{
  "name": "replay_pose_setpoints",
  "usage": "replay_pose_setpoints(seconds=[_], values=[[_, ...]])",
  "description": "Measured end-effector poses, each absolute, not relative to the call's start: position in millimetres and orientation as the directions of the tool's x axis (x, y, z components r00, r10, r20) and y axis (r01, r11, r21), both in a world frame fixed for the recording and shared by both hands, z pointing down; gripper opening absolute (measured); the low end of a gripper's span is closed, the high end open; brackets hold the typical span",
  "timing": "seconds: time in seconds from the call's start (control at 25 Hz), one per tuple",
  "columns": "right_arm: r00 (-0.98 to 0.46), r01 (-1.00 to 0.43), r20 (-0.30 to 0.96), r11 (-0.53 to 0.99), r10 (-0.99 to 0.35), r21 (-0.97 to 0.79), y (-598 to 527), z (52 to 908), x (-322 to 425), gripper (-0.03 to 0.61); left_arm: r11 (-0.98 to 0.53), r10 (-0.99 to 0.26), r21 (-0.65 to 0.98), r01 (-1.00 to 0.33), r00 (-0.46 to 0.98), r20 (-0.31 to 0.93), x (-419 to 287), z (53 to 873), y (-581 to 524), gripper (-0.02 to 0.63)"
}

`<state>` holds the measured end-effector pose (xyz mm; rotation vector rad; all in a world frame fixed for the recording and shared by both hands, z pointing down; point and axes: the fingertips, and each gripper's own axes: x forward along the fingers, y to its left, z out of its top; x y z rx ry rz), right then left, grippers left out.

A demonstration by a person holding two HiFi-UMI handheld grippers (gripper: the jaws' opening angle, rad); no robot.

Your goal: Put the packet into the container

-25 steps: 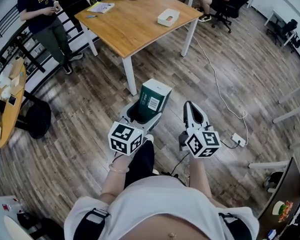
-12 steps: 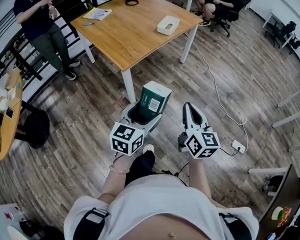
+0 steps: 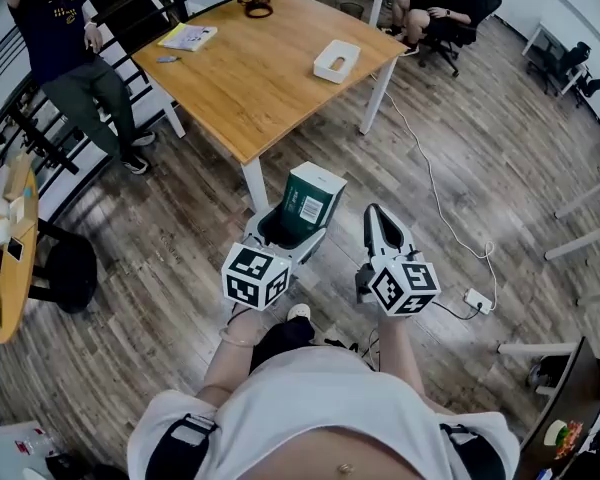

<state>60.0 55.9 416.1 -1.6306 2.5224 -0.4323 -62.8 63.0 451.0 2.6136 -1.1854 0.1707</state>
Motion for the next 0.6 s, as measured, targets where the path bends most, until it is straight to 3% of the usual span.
replay_pose_setpoints(seconds=[0.6], values=[[-0.387,-0.884,0.076,0.346,-0.919,-0.316,15.1,426.3,49.3,0.012,-0.642,-0.705,0.208,-0.738,0.675,0.219,-77.4,460.1,22.4,0.383]])
